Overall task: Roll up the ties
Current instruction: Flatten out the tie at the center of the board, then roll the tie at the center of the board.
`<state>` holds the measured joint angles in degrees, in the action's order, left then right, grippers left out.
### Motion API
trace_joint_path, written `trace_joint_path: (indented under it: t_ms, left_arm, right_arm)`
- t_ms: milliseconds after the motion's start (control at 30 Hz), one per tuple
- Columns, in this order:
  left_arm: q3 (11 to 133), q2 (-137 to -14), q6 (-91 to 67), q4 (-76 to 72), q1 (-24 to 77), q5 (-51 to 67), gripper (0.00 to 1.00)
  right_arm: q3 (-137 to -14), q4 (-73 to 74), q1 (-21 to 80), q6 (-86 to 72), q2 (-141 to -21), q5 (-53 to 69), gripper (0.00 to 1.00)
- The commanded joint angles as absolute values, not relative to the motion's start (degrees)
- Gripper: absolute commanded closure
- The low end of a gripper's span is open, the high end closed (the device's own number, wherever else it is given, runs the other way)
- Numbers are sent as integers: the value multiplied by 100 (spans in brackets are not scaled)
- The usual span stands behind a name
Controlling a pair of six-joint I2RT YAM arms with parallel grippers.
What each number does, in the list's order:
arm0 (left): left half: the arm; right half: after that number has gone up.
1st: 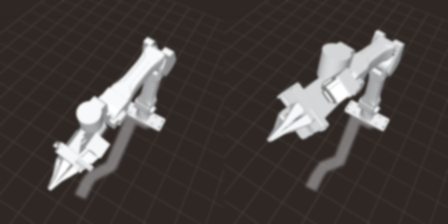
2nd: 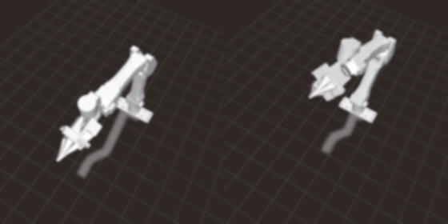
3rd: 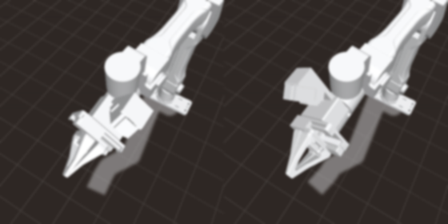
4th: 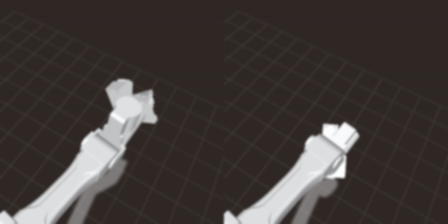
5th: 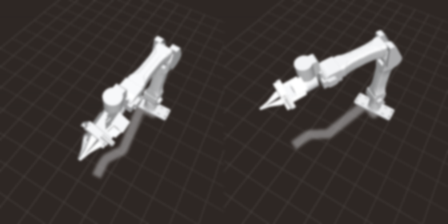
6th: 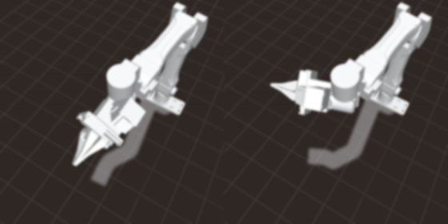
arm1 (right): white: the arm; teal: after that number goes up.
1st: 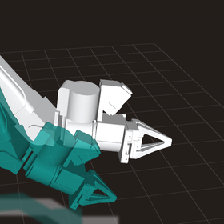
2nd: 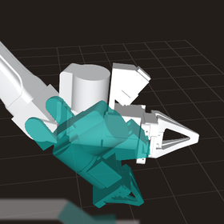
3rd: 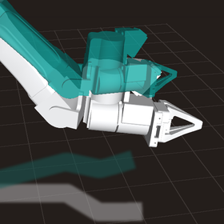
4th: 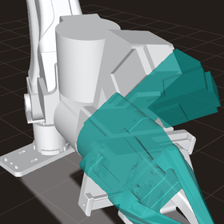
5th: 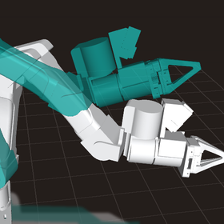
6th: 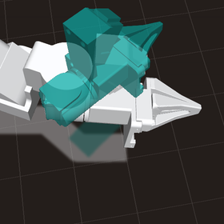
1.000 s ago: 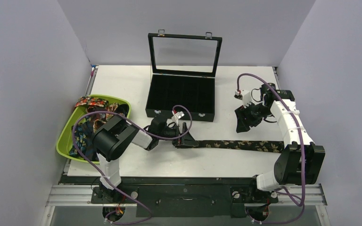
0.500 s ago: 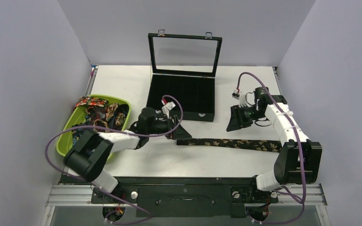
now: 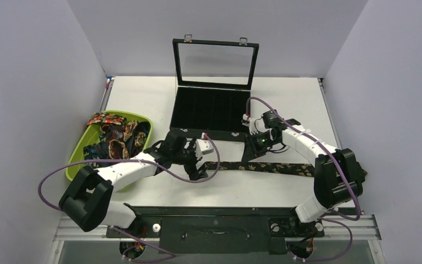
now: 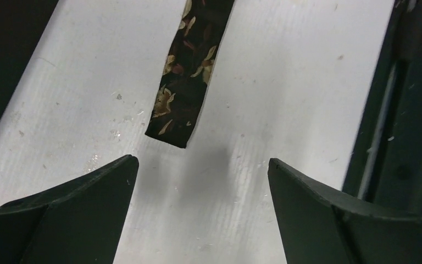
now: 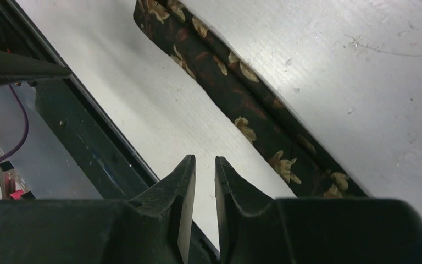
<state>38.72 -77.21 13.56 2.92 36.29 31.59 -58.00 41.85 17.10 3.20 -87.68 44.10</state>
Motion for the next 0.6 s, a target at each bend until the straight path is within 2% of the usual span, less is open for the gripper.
trace_joint_path:
  t_ms: [0, 167, 367, 567]
  left_arm:
    - [4581, -8133, 3785, 1149, 3922, 2729, 11]
    - [5212, -9021, 4519, 1963, 4004, 2500, 9]
    - [5812, -9643, 4732, 2195, 4082, 2226, 14]
    - [6157, -9964, 4847, 2536, 4210, 2197, 26]
  right_arm:
    - [-5809, 3542, 1792, 23, -9049, 4350, 84]
    - [-5758, 3184, 1798, -292, -9167, 4367, 84]
    - [-5515, 2202, 2013, -1299, -9241, 4512, 84]
    - [-5183, 1576, 2265, -1829, -9309, 4528, 88]
